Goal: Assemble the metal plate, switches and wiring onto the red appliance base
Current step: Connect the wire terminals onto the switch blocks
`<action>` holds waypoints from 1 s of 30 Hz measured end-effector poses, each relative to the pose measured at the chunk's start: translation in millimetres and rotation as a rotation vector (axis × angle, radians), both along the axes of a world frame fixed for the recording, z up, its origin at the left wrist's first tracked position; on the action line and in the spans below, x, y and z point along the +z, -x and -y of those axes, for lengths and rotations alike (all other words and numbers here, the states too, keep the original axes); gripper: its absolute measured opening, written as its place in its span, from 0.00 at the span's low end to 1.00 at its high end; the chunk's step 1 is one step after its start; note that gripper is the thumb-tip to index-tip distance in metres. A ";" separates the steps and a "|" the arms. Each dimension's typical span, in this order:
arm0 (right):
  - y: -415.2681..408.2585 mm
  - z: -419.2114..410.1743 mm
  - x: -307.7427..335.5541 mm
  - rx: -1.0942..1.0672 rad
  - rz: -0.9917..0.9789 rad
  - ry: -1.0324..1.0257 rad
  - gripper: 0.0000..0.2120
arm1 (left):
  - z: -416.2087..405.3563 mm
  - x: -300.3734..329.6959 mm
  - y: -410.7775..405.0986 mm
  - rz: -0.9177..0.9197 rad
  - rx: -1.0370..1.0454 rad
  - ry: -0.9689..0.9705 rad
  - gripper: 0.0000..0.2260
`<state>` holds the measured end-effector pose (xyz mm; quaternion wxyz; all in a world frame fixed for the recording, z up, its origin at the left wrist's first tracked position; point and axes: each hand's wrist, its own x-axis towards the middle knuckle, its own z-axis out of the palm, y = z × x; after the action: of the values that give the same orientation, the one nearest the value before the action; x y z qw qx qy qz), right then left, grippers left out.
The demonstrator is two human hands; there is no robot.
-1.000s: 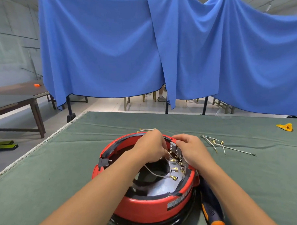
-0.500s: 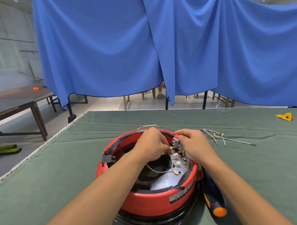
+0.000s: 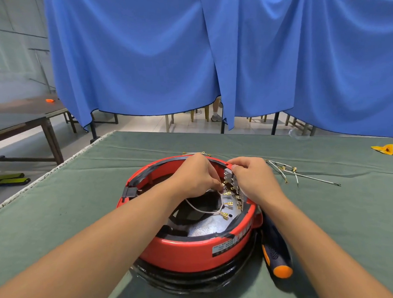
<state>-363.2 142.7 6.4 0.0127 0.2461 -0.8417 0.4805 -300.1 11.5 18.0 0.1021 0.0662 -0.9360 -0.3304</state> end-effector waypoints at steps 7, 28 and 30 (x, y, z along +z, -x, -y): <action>-1.9 0.4 1.2 -0.003 0.029 0.009 0.12 | -0.4 0.6 1.4 -0.003 0.000 0.010 0.02; -1.5 -0.6 2.3 -0.015 0.049 0.038 0.12 | -5.1 5.3 -2.0 0.016 0.061 -0.032 0.02; -2.2 -0.9 2.2 -0.014 0.050 0.040 0.12 | -5.6 5.4 -2.3 0.016 0.066 -0.035 0.03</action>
<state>-361.0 143.6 8.6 0.0000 0.2276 -0.8336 0.5033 -297.8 17.1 23.4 0.1040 0.1014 -0.9281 -0.3428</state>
